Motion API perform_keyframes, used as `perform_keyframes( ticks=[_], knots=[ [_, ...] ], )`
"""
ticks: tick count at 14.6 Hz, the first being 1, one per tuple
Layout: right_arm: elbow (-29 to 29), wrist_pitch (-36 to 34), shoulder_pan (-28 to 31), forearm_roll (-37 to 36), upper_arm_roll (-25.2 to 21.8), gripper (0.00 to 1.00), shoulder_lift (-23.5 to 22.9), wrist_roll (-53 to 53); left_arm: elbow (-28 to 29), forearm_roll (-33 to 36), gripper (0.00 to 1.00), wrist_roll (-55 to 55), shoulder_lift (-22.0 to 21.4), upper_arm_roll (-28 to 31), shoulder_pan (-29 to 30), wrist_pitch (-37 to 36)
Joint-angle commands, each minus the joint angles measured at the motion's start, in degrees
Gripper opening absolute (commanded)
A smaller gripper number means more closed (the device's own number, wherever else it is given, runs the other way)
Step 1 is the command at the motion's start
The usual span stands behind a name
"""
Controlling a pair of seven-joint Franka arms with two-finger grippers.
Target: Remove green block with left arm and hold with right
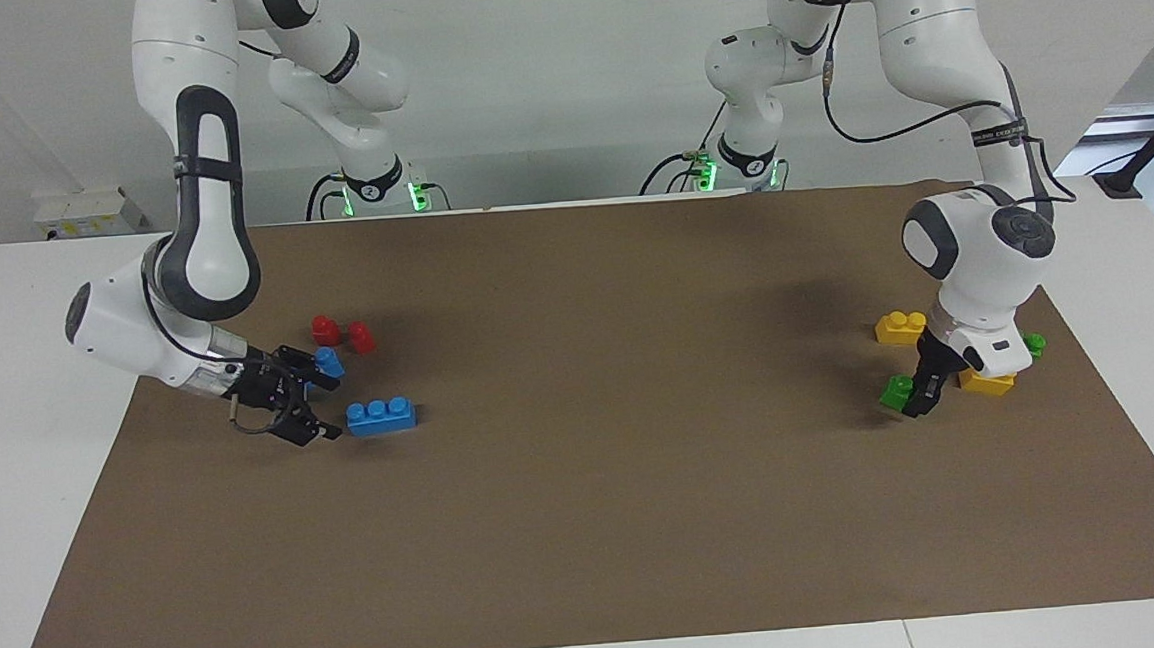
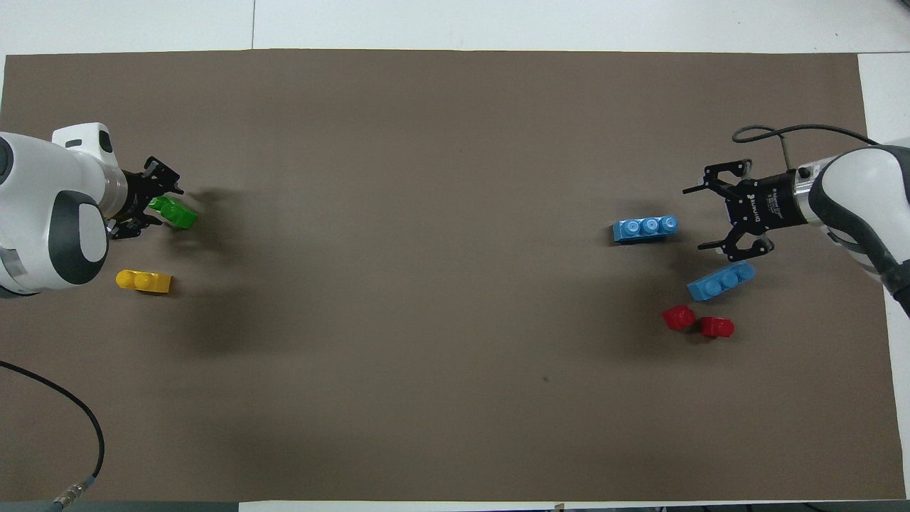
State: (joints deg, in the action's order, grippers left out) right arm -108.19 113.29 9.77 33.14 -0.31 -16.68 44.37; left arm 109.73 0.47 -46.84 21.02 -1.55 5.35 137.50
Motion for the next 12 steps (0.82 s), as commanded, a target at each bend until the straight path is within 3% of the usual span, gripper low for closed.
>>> perform_keyframes(
  ticks=[1,8,12],
  knots=[
    [1.9,-6.7,0.7,-9.4,0.4,1.0,6.0,-1.7,-0.8,0.8,1.0,2.3,0.7,0.1,-0.3,0.8],
    [7.6,-19.4,-0.3,-21.3,1.0,1.0,16.5,-16.8,-1.4,0.8,1.0,11.1,-1.8,0.1,-0.4,-1.6],
    [10.3,-22.4,-3.1,-30.1,1.9,1.0,19.8,-31.7,-4.4,1.9,1.0,19.6,-5.3,0.1,-1.0,-12.8]
  ],
)
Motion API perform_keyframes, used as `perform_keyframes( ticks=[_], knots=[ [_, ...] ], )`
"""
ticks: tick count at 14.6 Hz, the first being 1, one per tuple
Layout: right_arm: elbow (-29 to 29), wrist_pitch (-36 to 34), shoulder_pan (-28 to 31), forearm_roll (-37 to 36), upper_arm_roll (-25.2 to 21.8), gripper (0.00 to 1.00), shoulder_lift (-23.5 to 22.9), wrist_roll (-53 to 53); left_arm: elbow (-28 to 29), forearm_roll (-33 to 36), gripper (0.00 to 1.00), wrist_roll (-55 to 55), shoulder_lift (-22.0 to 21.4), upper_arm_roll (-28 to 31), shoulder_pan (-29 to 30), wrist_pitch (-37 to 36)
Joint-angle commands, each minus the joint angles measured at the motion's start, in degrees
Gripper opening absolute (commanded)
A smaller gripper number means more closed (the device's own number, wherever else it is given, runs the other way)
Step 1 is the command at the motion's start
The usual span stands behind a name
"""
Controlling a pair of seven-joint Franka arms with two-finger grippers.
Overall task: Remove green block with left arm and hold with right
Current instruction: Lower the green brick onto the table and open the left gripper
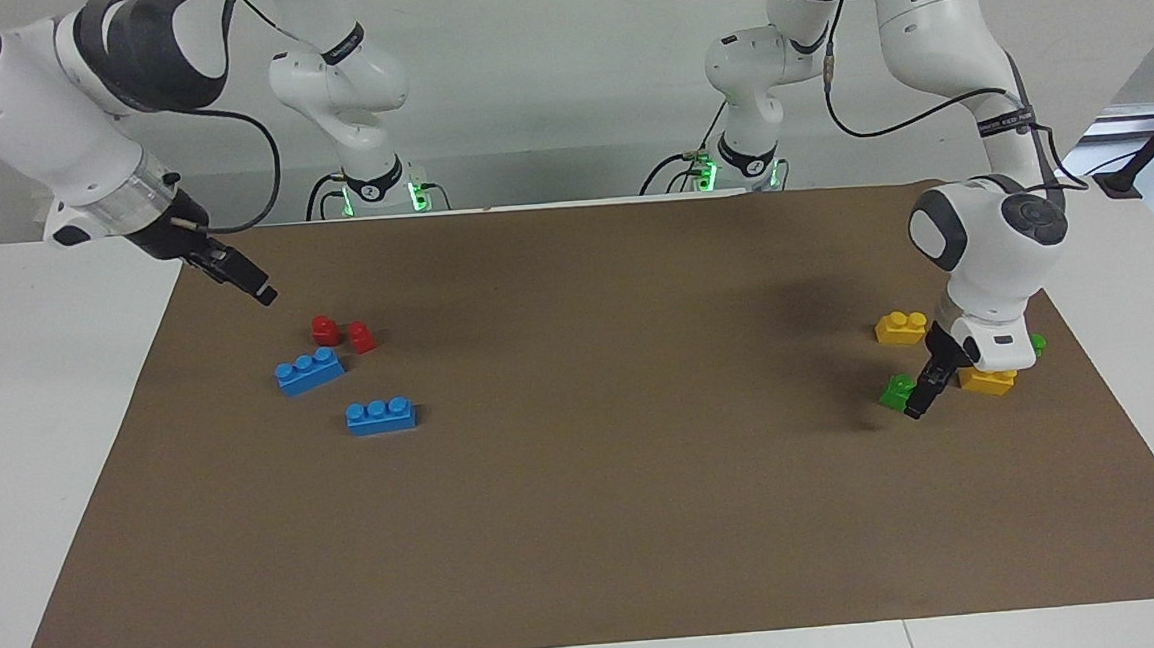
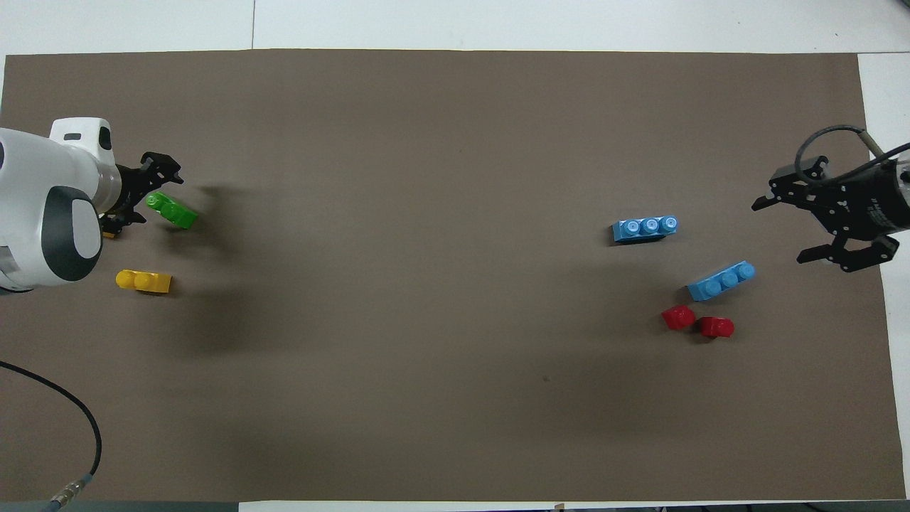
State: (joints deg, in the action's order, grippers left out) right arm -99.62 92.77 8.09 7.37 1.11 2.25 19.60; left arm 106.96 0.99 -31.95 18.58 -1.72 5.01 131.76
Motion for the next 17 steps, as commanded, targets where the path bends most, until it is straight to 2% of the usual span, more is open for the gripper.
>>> perform_keyframes(
  ticks=[1,5,8,14,17],
  knots=[
    [3.0,-3.0,-1.8,-5.2,0.6,1.0,1.0,-10.2,-3.1,1.5,1.0,7.2,-3.6,0.2,-0.7,-10.7],
    [4.4,-3.0,-1.8,-6.0,0.6,1.0,0.7,-18.6,-5.2,1.5,1.0,14.1,-8.2,0.0,-0.9,-17.0],
    [4.4,-3.3,-4.9,-10.4,0.6,1.0,0.6,-18.6,-6.4,1.4,1.0,19.1,-11.3,-1.2,-0.9,-22.2],
    [4.3,-3.9,-4.3,-10.1,0.5,1.0,0.7,-17.8,-7.8,1.4,1.0,26.8,-19.1,-2.3,-0.9,-33.7],
    [4.4,-3.1,-4.2,-9.4,0.5,1.0,0.6,-15.5,-9.0,1.2,1.0,29.7,-21.0,-2.7,-0.9,-38.1]
  ],
)
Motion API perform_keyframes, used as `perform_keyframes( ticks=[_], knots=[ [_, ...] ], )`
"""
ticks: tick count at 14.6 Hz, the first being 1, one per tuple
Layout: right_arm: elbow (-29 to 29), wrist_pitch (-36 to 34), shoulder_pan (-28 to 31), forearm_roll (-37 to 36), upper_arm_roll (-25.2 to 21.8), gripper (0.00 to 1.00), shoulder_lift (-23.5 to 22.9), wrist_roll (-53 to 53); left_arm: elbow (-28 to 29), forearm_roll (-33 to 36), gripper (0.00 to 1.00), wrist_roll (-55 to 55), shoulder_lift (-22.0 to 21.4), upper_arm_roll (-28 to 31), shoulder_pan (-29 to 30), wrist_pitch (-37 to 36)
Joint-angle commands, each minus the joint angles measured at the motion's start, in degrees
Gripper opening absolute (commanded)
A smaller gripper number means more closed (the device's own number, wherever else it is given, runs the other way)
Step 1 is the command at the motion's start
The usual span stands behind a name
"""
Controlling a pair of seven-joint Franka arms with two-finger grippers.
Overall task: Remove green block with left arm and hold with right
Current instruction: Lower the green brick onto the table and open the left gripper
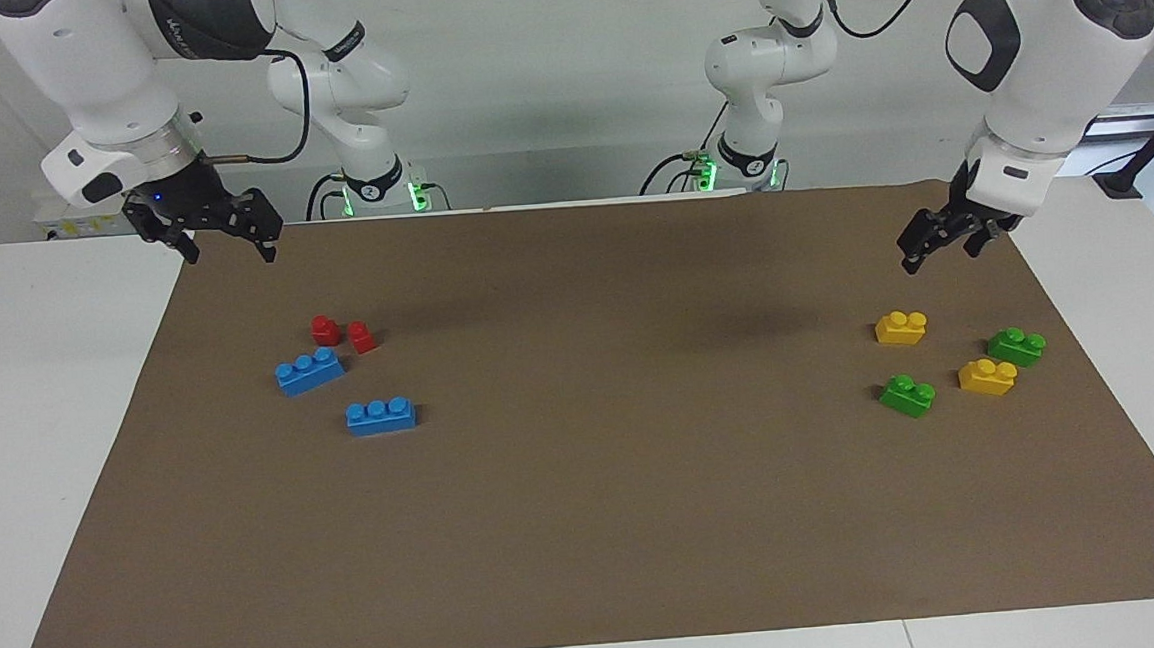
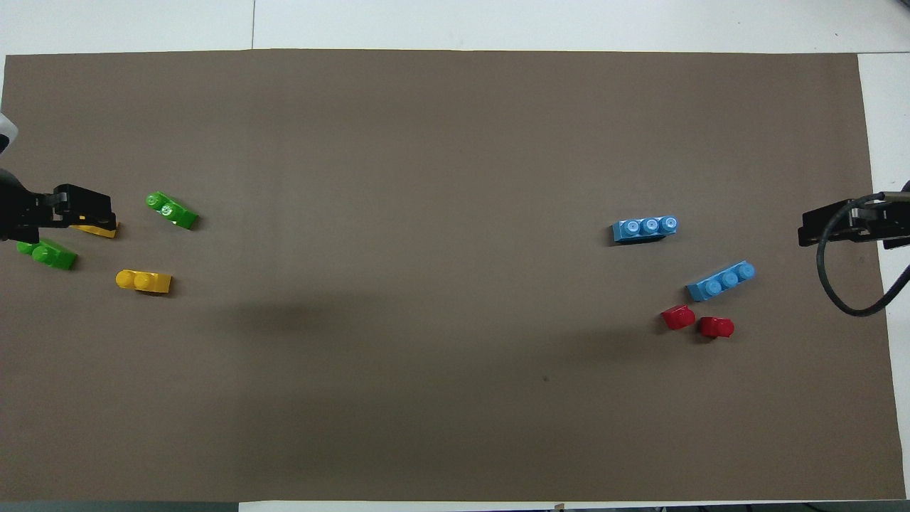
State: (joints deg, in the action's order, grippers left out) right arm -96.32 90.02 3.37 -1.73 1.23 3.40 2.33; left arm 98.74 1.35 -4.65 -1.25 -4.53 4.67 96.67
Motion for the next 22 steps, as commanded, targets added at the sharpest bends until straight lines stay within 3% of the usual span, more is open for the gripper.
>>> perform_keyframes(
  ticks=[1,10,22],
  knots=[
    [1.1,0.0,0.6,0.0,0.3,1.0,-0.6,3.0,-0.7,0.7,1.0,3.5,-1.9,0.1,-0.5,-3.2],
    [1.1,2.2,0.4,2.8,0.3,1.0,-0.6,7.1,-0.7,0.5,1.0,4.0,-4.2,-1.6,-0.5,-4.6],
    [1.1,1.4,0.5,2.8,0.3,1.0,-0.4,-0.4,-0.6,-2.2,1.0,4.0,-4.2,-1.4,-0.3,-3.9]
  ],
)
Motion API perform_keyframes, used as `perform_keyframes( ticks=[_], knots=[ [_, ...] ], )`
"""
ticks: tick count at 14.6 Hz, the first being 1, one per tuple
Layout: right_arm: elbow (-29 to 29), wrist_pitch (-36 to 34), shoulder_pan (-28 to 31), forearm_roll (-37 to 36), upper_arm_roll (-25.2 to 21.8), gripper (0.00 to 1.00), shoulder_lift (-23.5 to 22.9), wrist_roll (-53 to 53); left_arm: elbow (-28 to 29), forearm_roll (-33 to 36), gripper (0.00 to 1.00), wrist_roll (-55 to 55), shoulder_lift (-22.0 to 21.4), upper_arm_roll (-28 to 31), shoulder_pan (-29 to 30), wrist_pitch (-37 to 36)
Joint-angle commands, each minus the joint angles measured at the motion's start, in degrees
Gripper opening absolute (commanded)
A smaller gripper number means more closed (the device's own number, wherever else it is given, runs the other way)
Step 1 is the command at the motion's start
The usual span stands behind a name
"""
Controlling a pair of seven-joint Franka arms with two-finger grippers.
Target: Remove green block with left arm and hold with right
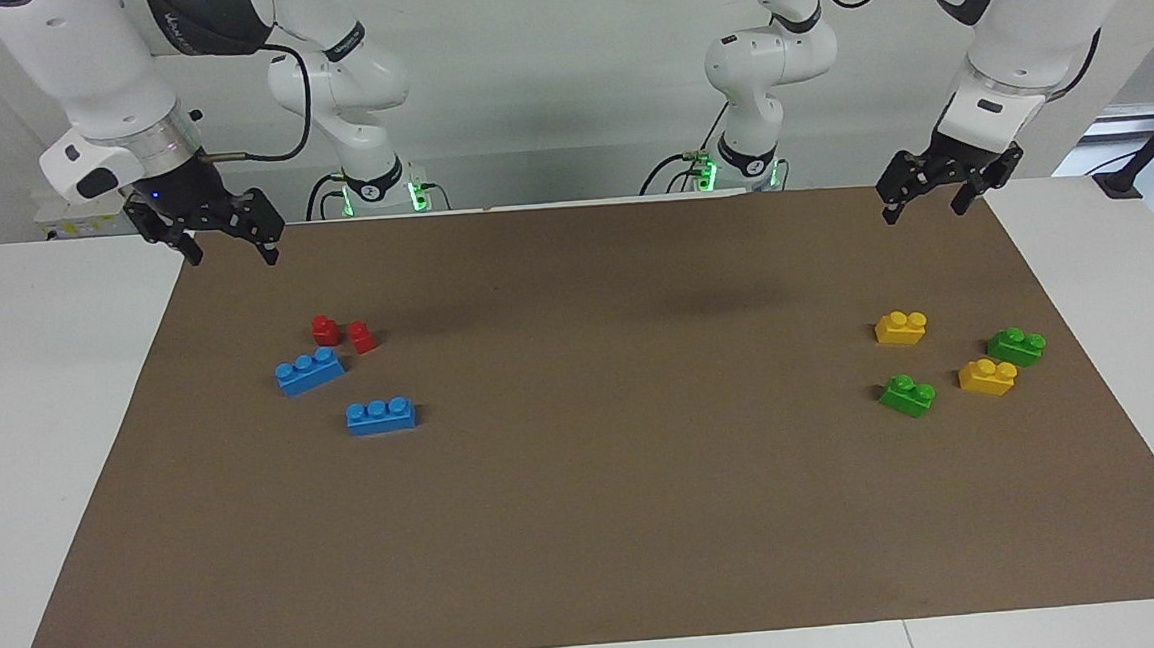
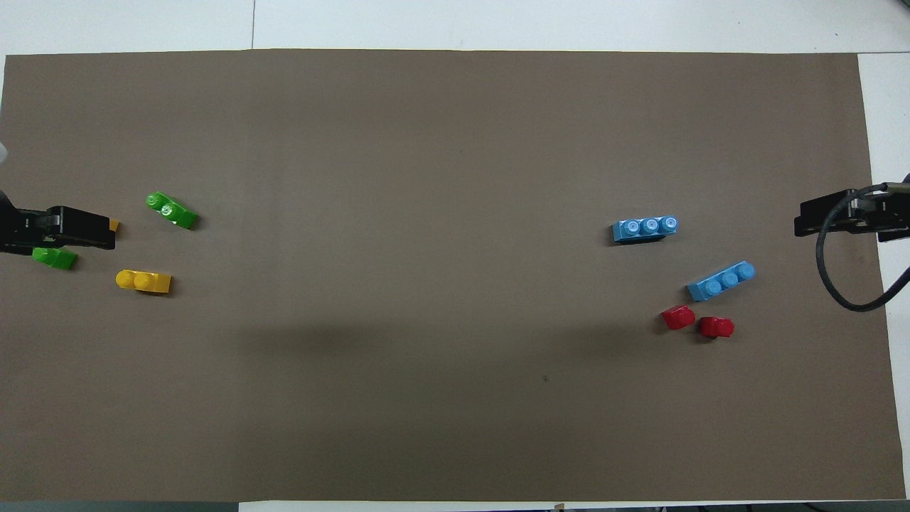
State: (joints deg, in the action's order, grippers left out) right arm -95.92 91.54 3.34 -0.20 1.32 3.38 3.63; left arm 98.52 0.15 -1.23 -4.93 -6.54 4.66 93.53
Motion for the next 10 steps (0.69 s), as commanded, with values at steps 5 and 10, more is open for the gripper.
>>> perform_keyframes(
  ticks=[5,10],
  knots=[
    [0.6,-0.8,0.1,1.3,0.2,1.0,-0.3,-1.6,-0.3,-1.0,1.0,0.6,-0.7,0.6,-0.4,-0.7],
    [0.6,-1.5,0.4,1.2,0.1,1.0,-0.3,-1.6,-0.3,-1.0,1.0,0.6,-0.7,0.6,-0.4,-0.7]
  ],
)
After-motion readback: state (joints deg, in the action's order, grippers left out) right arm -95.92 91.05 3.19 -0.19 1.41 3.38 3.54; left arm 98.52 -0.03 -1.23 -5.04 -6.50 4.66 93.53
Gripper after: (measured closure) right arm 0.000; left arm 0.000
